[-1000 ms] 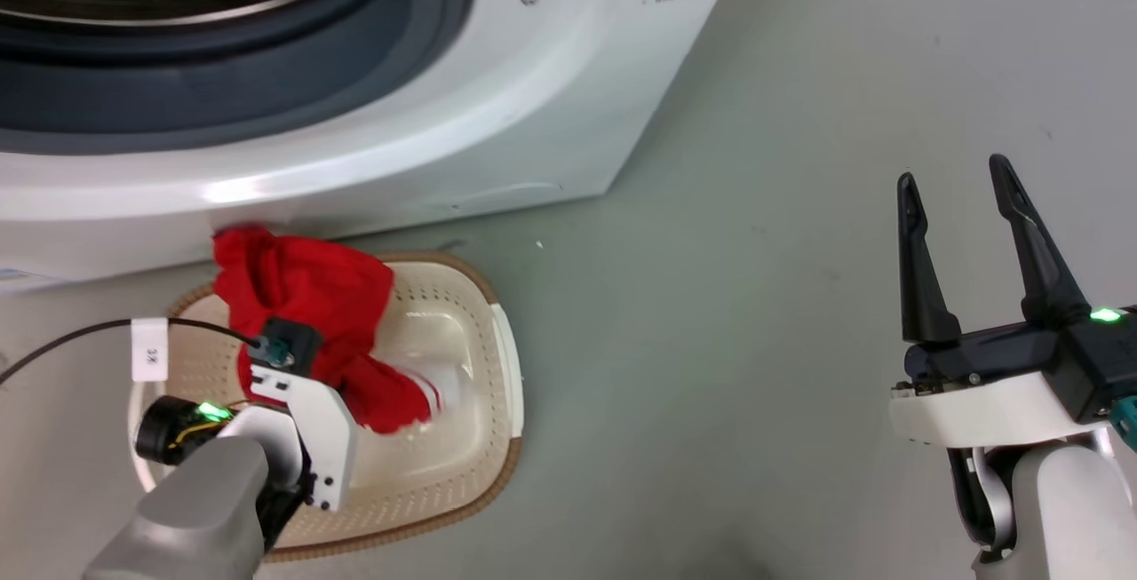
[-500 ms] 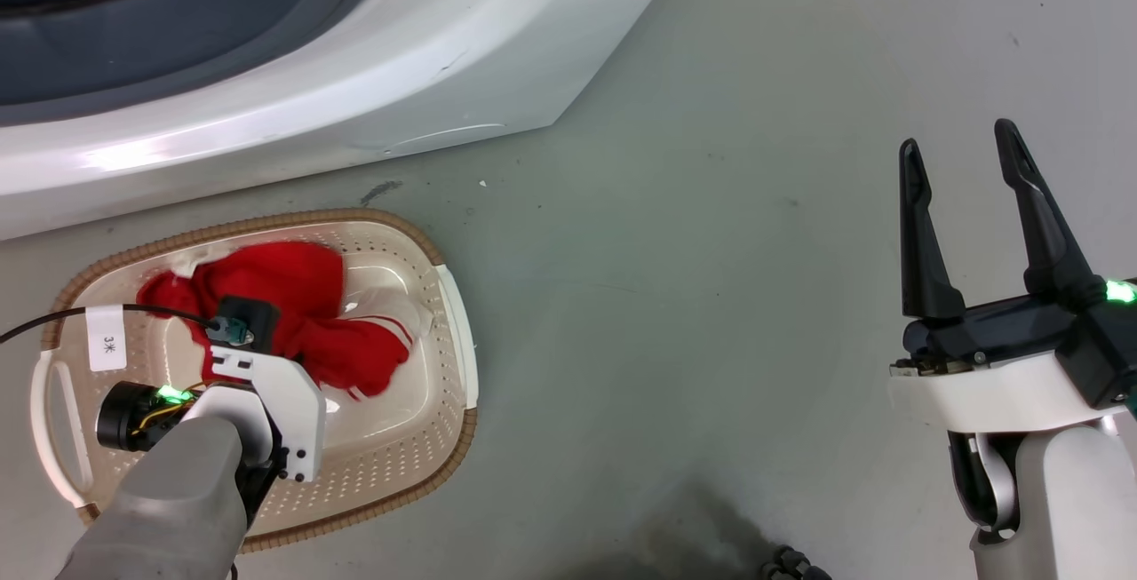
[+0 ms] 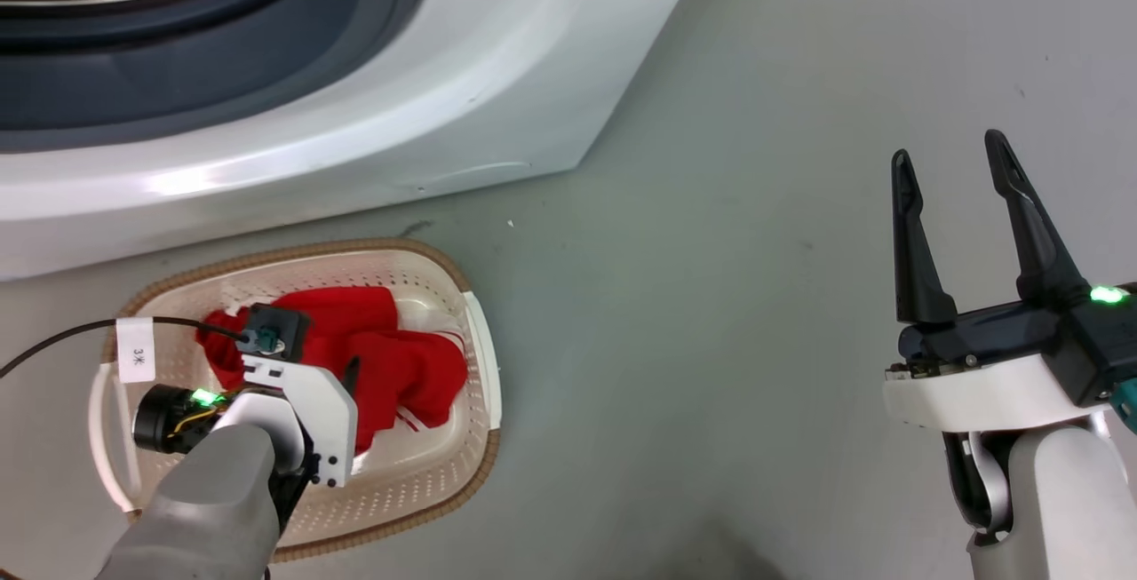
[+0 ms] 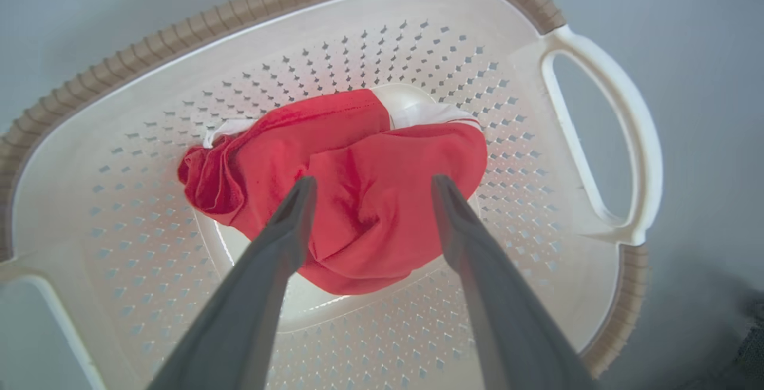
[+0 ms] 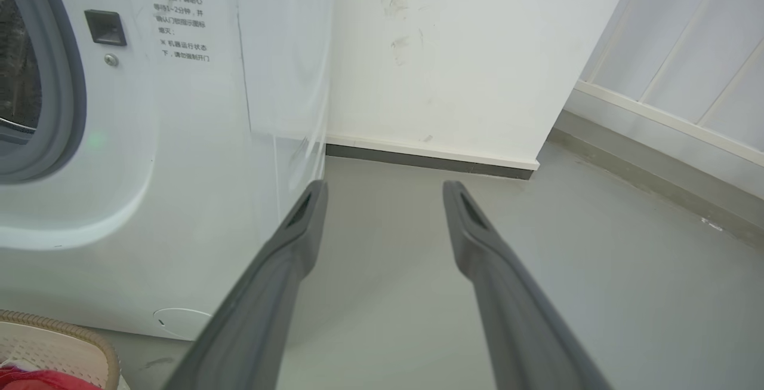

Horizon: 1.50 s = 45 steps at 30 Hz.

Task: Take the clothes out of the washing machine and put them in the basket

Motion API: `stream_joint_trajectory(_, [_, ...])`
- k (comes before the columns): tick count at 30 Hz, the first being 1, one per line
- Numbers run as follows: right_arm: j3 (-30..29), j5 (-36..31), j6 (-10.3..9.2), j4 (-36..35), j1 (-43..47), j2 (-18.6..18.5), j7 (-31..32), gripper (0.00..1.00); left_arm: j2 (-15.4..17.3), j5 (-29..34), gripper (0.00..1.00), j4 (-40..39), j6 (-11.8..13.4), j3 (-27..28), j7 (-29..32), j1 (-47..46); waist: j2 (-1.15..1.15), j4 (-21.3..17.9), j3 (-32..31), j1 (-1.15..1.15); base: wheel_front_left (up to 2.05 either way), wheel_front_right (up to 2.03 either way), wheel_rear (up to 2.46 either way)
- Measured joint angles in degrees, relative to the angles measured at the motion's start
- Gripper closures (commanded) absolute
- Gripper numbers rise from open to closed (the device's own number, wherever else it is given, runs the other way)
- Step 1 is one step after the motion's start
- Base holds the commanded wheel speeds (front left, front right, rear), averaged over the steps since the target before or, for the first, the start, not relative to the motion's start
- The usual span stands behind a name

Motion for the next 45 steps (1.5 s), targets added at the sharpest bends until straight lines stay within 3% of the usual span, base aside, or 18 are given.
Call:
stream_joint_trajectory(8, [-1.14, -1.08, 0.00, 1.63, 0.60, 0.02, 0.00, 0.00, -1.22, 0.73, 0.00, -1.81, -0.27, -0.04, -4.19, 0.09, 0.00, 2.90, -5.80, 0.00, 0.00, 0.00, 0.00])
stream_joint_trajectory(11, [-2.05, -1.46, 0.00, 2.19, 1.58, 0.01, 0.00, 0.00, -0.74, 2.32, 0.00, -6.71, 1.27, 1.81, -4.31, 0.07, 0.00, 4.51, -8.11, 0.00, 0.00, 0.00, 0.00])
stream_joint_trajectory(20, [-3.13, -2.58, 0.00, 3.74, 4.13, 0.01, 0.00, 0.00, 2.81, 11.96, 0.00, -30.52, 8.21, 17.08, -4.47, 9.45, 0.00, 9.45, -15.53, -0.01, 0.00, 0.00, 0.00])
stream_joint_trajectory(28, [-3.26, -2.57, 0.00, 4.16, 6.22, 0.02, 0.00, 0.00, 1.20, 22.27, 0.00, -50.09, 11.07, 33.53, -4.47, 20.90, 0.00, 12.71, -21.00, -0.01, 0.00, 0.00, 0.00])
stream_joint_trajectory(37, [-3.27, -1.92, 0.00, 5.06, 8.75, 0.01, 0.00, 0.00, -4.08, 33.65, 0.00, -66.08, 10.18, 43.63, -4.48, 33.34, 0.00, 14.35, -25.06, -0.02, 0.00, 0.00, 0.00])
stream_joint_trajectory(45, [-3.53, -1.16, 0.00, 5.77, 9.82, 0.01, 0.00, 0.00, -7.78, 39.49, 0.00, -68.90, 6.94, 46.14, -4.47, 38.22, 0.00, 14.38, -25.87, -0.02, 0.00, 0.00, 0.00])
